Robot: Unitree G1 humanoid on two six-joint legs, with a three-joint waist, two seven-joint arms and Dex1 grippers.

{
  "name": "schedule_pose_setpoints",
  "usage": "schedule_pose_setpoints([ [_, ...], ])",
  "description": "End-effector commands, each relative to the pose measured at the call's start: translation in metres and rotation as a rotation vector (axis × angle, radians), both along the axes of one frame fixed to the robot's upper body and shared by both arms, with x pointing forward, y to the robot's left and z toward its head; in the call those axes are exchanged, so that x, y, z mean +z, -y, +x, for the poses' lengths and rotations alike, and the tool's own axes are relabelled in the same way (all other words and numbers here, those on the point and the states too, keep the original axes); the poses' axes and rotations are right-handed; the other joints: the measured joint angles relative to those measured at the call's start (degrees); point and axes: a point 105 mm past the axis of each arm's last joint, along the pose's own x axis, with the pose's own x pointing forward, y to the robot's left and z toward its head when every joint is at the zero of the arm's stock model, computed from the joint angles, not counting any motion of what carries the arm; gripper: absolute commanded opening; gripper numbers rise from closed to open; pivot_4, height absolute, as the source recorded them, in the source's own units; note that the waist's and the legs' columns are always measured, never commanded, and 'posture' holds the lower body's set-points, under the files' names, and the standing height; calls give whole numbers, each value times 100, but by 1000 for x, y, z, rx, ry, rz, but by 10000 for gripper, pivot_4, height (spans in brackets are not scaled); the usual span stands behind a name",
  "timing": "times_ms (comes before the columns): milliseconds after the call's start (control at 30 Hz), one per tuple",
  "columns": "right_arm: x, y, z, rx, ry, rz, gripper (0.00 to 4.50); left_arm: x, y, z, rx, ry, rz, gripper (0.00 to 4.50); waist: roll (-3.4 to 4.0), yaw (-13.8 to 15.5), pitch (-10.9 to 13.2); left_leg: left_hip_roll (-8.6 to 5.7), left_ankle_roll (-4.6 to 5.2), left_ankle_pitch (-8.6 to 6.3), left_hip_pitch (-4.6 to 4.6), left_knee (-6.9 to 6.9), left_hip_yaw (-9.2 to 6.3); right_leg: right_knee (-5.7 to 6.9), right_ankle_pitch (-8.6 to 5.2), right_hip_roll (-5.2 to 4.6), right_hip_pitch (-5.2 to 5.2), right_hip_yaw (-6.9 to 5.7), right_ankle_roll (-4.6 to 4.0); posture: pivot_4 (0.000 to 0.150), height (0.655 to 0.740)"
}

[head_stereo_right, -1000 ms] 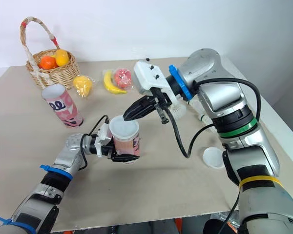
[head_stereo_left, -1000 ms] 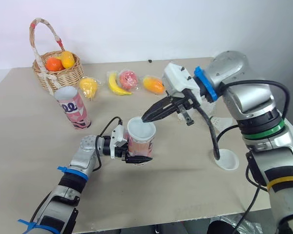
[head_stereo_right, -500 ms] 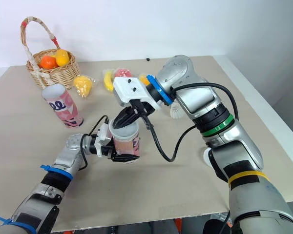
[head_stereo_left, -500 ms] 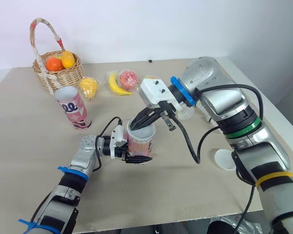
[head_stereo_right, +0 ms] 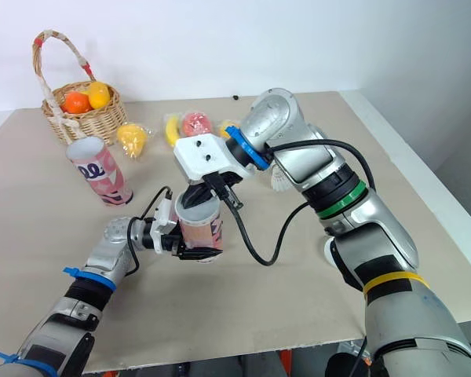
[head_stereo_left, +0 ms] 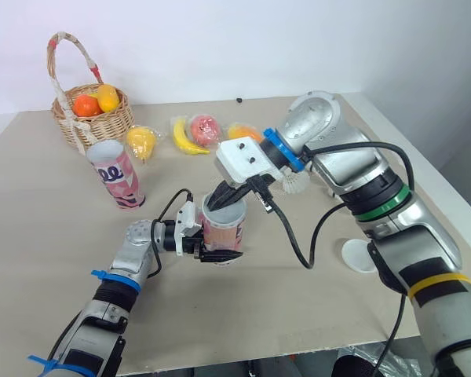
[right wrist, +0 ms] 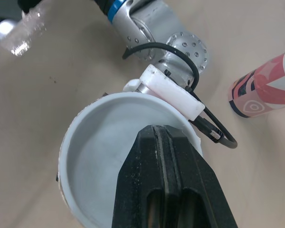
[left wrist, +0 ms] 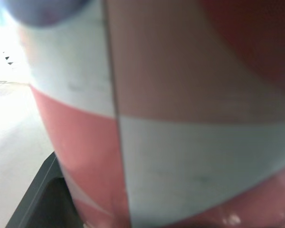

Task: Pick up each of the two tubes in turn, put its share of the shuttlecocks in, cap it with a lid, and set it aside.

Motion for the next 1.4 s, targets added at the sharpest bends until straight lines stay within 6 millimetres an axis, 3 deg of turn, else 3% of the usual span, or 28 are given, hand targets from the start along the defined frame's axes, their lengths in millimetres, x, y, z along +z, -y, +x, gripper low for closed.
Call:
schedule_pose_setpoints([
  [33, -27, 6, 2, -6, -36, -130, 791, -20, -10, 0, 44, -61, 75, 35143, 0, 0, -5, 0, 0, 0, 2, 0, 0, 0, 0, 0, 2, 0, 0, 1500, 7298],
  [400, -44, 11, -4, 10, -62, -171, 791, -17, -9, -1, 46, -58, 74, 35143, -6, 2, -29, -2, 0, 0, 4, -9, -3, 0, -6, -1, 4, 0, -9, 1500, 7298],
  [533, -24, 6, 0, -19, -78, -80, 791, -16, -7, -1, 43, -57, 70, 35143, -8, 2, -36, -2, -1, 0, 5, -16, -4, -1, -9, -1, 3, -1, -13, 1500, 7298],
  [633, 11, 11, -7, -22, -150, 47, 791, -14, -6, 0, 40, -50, 54, 35143, -7, 4, -29, -2, 0, 0, 2, -20, -9, -1, -9, 0, -1, -3, -14, 1500, 7298],
  [700, 22, 20, -11, -32, -173, 79, 791, -13, -6, 0, 40, -52, 48, 35143, -4, 10, -24, -3, 1, 1, -17, -20, -13, -1, -9, -1, -14, -5, -14, 1500, 7298],
  [800, 44, 49, -11, -95, -189, 171, 791, -9, -8, 6, 59, -46, 34, 35143, -13, 29, -10, -7, 1, 1, -39, -20, -14, -2, -12, -3, -29, -5, -19, 1500, 7298],
  [1033, 60, 95, -16, -294, -194, 408, 791, -11, -9, 1, 15, -15, 59, 35143, -12, 29, -10, -6, 1, 0, -44, -58, -20, -59, -5, -3, -21, -14, -5, 1500, 7298],
  [1267, 14, 130, -27, -576, -281, 594, 791, -8, -12, -4, -18, -33, 33, 35143, -13, 31, -10, -6, 1, -2, -48, -89, -17, -87, 4, -3, -23, -11, 17, 1500, 7298],
  [1400, -14, 132, -28, -689, -288, 630, 791, -5, -14, -7, -42, -56, 19, 35143, -9, 9, -6, -5, 1, -2, -45, -92, -9, -87, 5, 0, -28, -4, 20, 1500, 7298],
])
